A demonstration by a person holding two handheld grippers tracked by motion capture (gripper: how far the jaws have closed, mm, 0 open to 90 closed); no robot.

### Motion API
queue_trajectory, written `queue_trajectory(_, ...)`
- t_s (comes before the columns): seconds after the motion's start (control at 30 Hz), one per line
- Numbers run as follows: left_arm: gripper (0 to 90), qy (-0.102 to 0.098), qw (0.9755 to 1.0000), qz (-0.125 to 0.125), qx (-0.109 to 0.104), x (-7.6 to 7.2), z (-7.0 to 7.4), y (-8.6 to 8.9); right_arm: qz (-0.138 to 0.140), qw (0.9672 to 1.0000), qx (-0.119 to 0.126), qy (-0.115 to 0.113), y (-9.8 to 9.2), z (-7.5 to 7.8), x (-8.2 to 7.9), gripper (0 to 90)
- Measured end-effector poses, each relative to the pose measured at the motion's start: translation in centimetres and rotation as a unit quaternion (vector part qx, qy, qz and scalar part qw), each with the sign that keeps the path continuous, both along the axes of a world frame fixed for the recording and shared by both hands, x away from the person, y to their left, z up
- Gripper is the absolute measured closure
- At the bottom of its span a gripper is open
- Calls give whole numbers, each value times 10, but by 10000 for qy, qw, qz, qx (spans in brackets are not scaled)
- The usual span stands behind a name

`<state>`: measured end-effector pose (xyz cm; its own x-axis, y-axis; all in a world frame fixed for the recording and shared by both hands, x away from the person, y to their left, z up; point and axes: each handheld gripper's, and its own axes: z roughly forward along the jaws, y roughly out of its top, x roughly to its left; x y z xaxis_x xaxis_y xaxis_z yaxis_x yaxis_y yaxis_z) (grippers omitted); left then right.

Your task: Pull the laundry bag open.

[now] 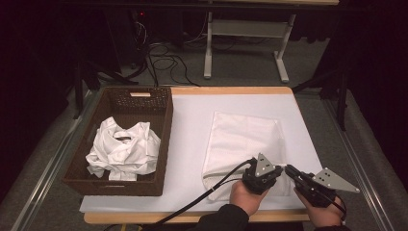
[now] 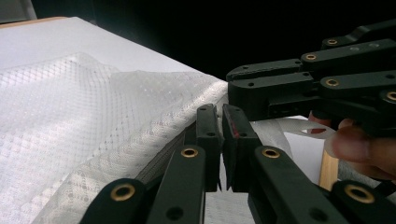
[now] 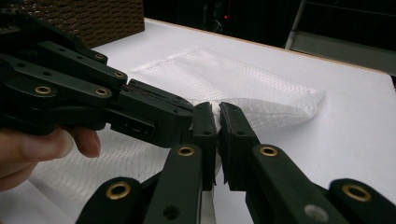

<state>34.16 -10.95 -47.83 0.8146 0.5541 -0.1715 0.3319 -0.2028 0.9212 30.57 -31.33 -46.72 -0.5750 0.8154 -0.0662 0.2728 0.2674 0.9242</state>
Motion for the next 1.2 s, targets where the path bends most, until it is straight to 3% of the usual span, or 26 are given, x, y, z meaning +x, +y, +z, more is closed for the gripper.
queue_trajectory(1.2,863,-55,10000,26,32,-1,0,2,24,10000,-38,15,1,1,0,875)
